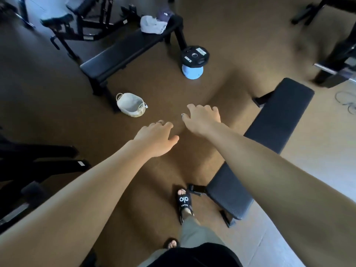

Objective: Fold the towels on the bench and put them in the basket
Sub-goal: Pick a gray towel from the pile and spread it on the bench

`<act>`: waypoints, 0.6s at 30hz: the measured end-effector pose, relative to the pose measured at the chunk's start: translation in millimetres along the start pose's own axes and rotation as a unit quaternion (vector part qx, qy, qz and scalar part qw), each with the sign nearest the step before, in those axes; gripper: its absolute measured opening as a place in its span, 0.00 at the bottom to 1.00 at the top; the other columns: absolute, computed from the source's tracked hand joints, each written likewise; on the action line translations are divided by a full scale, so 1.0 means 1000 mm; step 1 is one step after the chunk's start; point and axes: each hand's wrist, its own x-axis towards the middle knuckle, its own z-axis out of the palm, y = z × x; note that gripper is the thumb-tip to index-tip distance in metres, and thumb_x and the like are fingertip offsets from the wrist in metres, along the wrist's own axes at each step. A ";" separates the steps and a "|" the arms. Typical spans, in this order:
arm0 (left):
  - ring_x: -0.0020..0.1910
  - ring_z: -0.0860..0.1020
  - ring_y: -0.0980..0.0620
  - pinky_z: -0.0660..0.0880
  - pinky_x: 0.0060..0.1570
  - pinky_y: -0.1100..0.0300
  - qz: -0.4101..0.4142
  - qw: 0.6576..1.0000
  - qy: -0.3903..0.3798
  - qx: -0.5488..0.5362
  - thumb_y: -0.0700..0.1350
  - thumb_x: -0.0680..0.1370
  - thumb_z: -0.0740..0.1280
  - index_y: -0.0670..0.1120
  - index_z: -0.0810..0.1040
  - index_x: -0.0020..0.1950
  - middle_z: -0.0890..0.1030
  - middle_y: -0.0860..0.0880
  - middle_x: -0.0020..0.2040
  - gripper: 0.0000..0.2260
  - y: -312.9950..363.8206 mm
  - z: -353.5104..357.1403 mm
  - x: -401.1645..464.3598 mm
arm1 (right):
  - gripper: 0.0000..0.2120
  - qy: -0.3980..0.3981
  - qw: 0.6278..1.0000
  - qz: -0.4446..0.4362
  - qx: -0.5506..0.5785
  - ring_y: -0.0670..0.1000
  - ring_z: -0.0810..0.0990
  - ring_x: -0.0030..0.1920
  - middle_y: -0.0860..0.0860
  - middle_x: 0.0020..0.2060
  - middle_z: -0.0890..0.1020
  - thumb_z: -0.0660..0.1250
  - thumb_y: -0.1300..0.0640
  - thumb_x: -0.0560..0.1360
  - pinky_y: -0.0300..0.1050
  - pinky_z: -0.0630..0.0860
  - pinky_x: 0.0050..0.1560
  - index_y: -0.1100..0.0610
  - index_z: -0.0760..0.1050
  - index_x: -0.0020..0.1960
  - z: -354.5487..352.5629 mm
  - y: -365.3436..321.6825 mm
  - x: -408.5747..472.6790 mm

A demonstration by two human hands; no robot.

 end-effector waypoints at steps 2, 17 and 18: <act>0.70 0.71 0.42 0.69 0.65 0.47 -0.010 1.000 -0.001 -0.001 0.59 0.85 0.54 0.48 0.64 0.78 0.68 0.44 0.76 0.25 -0.017 -0.020 0.034 | 0.25 -0.004 1.000 -0.005 0.004 0.60 0.71 0.71 0.55 0.69 0.76 0.48 0.41 0.85 0.60 0.60 0.74 0.51 0.64 0.77 -0.015 -0.009 0.049; 0.72 0.71 0.43 0.72 0.67 0.44 -0.011 1.000 0.024 -0.015 0.61 0.84 0.55 0.50 0.62 0.80 0.68 0.46 0.77 0.27 -0.167 -0.180 0.319 | 0.26 0.003 0.999 -0.029 -0.022 0.60 0.70 0.71 0.56 0.70 0.75 0.48 0.42 0.85 0.61 0.60 0.75 0.52 0.64 0.78 -0.137 -0.083 0.378; 0.72 0.72 0.43 0.72 0.67 0.45 -0.005 1.000 0.021 -0.019 0.60 0.85 0.55 0.50 0.61 0.80 0.68 0.45 0.77 0.26 -0.177 -0.192 0.341 | 0.26 0.001 0.999 -0.025 -0.024 0.60 0.70 0.71 0.56 0.70 0.75 0.48 0.42 0.85 0.60 0.60 0.75 0.52 0.64 0.77 -0.144 -0.087 0.403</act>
